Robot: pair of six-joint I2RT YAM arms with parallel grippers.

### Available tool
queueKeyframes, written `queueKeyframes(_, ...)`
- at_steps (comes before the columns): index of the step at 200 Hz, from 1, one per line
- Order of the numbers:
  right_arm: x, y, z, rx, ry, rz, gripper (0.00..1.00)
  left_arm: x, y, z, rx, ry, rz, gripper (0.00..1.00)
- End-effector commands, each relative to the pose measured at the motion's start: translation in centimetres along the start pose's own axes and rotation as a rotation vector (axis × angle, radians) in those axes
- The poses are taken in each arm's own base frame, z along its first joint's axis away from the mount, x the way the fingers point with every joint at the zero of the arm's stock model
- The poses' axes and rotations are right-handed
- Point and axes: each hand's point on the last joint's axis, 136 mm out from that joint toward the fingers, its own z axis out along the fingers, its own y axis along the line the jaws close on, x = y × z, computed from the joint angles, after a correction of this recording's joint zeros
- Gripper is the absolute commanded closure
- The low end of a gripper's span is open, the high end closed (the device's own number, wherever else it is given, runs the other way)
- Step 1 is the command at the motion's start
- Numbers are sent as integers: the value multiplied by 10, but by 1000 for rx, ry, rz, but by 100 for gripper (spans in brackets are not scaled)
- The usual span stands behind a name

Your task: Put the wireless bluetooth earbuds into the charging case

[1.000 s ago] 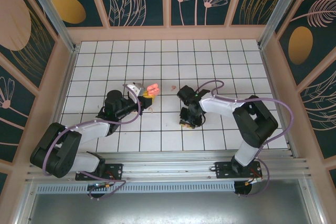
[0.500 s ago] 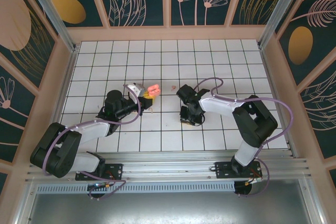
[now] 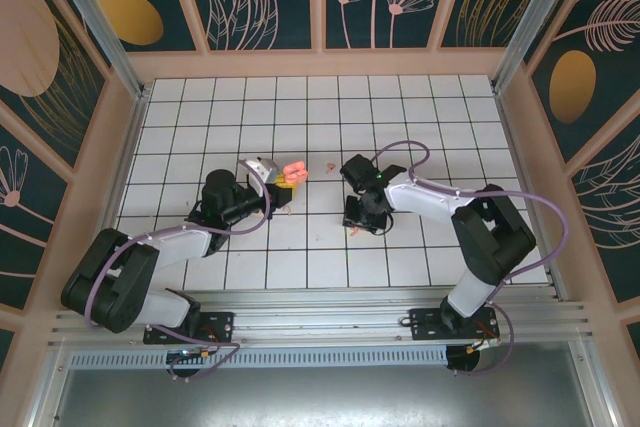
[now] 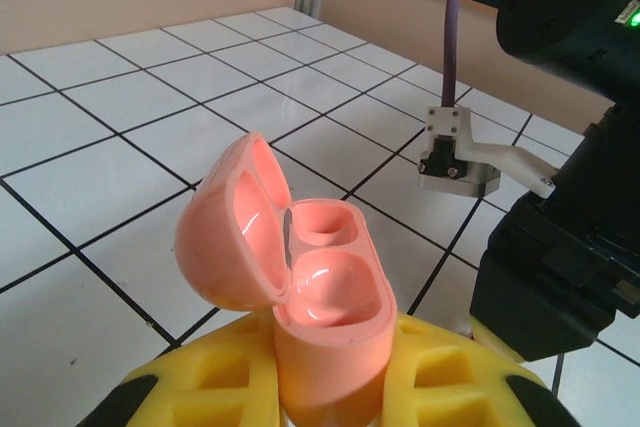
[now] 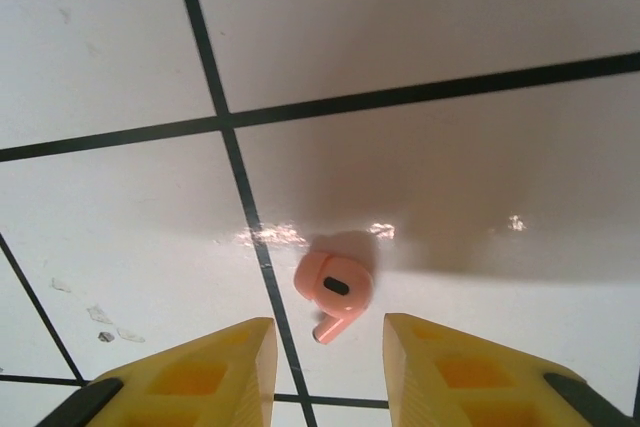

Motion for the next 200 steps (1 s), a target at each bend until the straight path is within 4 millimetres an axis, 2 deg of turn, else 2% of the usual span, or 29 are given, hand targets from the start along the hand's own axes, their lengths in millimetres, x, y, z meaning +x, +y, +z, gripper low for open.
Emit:
queueKeyframes(1, -2, -4, 3, 45, 23, -7, 64, -14, 0, 2, 18, -32, 31, 87)
queueKeyframes(64, -6, -8, 12, 105, 39, -9, 64, -14, 1, 1, 4, -37, 33, 87)
queueKeyframes(129, -11, -9, 17, 121, 23, -1, 68, -14, 1, 1, 5, -36, 36, 87)
queueKeyframes(200, -6, -13, 22, 143, 29, -3, 73, -16, 2, 0, -3, -29, 43, 87)
